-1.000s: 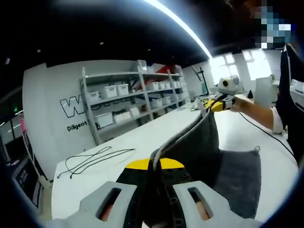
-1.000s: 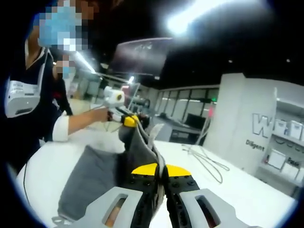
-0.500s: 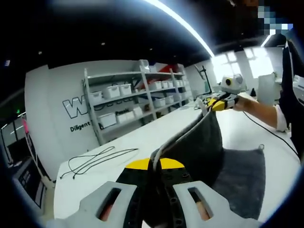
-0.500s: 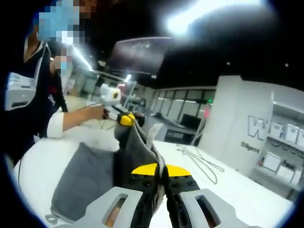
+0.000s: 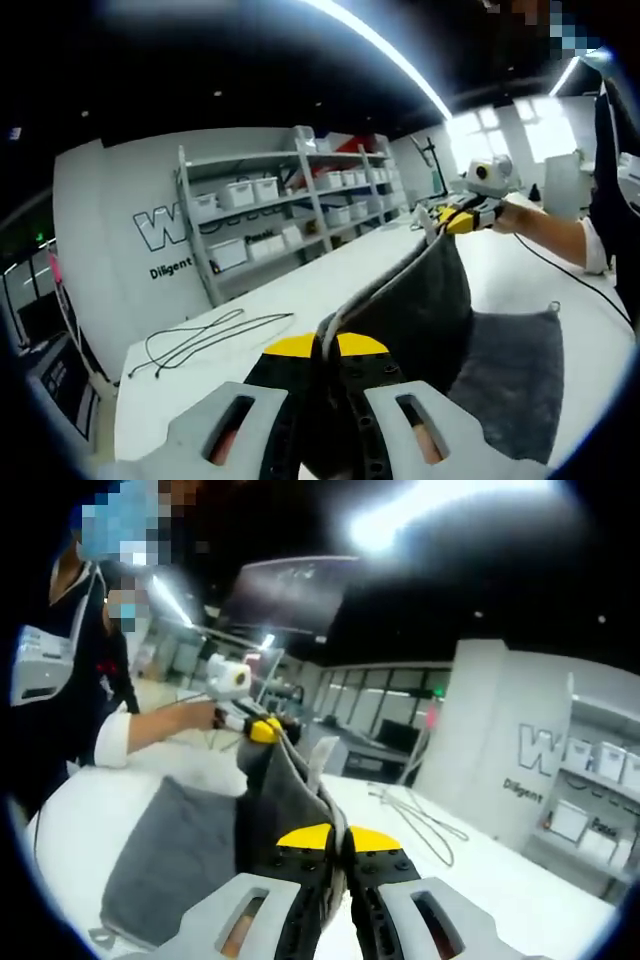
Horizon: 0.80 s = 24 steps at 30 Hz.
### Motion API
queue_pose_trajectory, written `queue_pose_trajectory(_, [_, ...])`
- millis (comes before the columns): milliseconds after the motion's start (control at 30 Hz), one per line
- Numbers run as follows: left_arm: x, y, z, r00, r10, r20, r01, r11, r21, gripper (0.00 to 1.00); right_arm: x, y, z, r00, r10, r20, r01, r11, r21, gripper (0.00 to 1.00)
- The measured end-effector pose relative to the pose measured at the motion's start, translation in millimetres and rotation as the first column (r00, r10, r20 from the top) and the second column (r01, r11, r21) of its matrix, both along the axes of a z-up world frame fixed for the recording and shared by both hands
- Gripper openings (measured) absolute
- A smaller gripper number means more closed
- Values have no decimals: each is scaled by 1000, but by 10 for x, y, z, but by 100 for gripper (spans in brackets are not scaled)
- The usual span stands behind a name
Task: Open the folded towel by lifting each exposed corner and separating the folded layers until the towel lies flat within the target outline without major curled edges
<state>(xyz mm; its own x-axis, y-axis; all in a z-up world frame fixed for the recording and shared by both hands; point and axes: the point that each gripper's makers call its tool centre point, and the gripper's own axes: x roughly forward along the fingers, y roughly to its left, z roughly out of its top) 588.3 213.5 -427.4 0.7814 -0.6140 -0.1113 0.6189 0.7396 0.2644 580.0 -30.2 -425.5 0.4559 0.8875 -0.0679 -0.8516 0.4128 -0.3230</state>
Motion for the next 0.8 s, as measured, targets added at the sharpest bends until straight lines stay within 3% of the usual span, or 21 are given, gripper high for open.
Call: queue_pose_trajectory(800, [86, 21, -60, 1000, 20, 5, -20, 1000, 9, 5, 79, 3, -67, 1000, -31, 5, 31, 999, -27, 1])
